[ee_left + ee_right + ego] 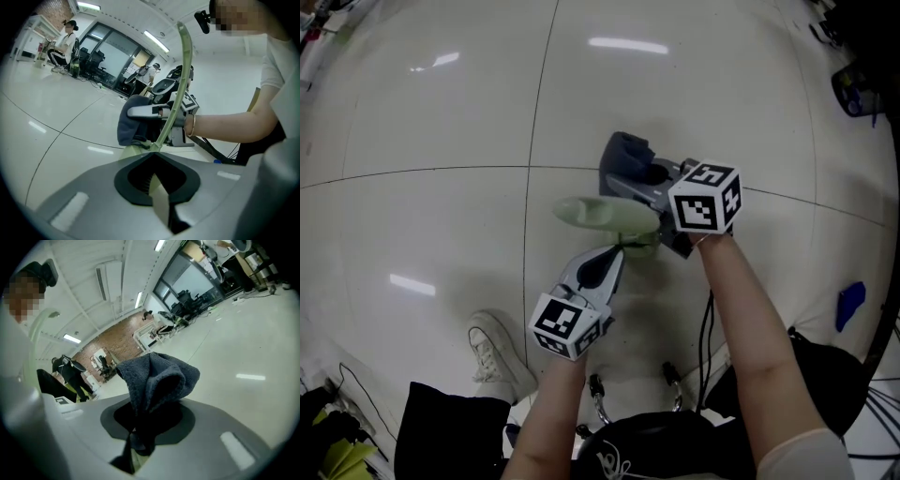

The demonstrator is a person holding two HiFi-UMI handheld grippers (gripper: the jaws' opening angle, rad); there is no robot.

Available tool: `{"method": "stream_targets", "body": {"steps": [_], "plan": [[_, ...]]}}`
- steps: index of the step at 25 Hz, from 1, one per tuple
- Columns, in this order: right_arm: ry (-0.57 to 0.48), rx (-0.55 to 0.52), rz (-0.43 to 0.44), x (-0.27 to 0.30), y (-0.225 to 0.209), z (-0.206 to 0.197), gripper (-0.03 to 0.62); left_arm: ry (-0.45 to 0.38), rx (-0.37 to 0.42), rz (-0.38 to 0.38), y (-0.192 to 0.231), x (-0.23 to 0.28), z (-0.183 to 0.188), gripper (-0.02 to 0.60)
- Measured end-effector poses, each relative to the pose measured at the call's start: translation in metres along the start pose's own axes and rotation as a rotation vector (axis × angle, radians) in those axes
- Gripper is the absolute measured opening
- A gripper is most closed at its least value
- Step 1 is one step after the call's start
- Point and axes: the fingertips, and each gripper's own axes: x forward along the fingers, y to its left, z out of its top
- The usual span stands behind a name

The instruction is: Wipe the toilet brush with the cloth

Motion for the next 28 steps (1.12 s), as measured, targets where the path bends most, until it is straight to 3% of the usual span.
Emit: {"method": "stream_targets", "body": {"steps": [6,15,19,25,28], "plan": [[0.165,0.029,0.018,0.011,-0.025,-0.028,0.072,-0.008,0.018,0.007,0.002,0.002,0.004,0.006],[0.193,0.175,-0.017,-0.011,-0.066,-0.083,0.072,-0.015,0.029,0.019,0.002,0.002,0.005,0.006],[0.151,0.243,-0.035,-0.031,-0.073,-0.092,0.072,-0.021,0.036,0.020,0.004,0.003,0.005,0.006],[0.140,0.246,-0.135,-0.072,-0.070,-0.105,0.072,-0.004,0.033,0.034,0.006,0.003,0.004,0.006],[0.143,0.186,-0.236,-0.100,-0.068,-0.107,0.072,0.012,0.049,0.030,0.007,0.006,0.004,0.006]]}}
